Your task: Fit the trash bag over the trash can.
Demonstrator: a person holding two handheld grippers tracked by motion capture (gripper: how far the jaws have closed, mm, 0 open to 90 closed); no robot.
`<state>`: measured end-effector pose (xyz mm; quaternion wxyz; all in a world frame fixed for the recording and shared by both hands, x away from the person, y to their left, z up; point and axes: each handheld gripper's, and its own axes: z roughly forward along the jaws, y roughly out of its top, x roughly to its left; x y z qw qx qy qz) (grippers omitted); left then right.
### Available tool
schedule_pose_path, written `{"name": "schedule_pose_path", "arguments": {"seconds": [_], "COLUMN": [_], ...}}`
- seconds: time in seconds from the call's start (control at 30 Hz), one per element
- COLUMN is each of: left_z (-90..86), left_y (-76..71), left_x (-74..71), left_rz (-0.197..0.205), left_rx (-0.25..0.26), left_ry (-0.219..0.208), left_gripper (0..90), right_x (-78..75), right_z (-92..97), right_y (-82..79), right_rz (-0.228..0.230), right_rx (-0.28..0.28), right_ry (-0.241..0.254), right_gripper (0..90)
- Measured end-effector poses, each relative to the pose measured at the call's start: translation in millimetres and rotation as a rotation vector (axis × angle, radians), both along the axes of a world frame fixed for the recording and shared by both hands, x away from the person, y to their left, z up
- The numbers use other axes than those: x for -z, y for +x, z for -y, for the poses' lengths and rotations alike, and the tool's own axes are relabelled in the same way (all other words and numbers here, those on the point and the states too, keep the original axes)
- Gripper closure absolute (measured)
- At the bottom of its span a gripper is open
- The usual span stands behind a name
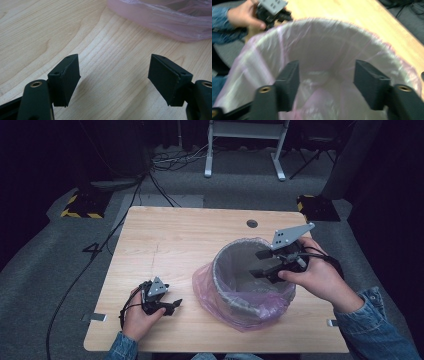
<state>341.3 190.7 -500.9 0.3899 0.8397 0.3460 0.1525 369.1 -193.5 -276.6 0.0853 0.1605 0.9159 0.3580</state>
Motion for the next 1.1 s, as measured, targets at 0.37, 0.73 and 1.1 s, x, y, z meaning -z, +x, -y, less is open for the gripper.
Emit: {"name": "schedule_pose_path", "arguments": {"seconds": [0.37,0.73,1.1], "left_z": [1.6,1.8,1.9], "left_y": [0.0,-0.1,-0.1], "left_x": [1.6,1.9,1.9], "left_rz": [-0.010,-0.013,-0.017], "left_rx": [0.005,0.009,0.013], "left_ry": [0.001,0.007,0.008], "left_gripper": [25.5,25.7,25.7], "right_x": [8.8,30.1,60.3], "right_z": [-10.8,-38.2,-67.5], "right_y": [-14.0,-10.1,1.1], "right_rz": [-0.124,-0.213,-0.308], "right_rx": [-0.163,-0.248,-0.298], "right_ry": [-0.206,-0.317,-0.411], "right_gripper": [73.0,75.3,68.3]}}
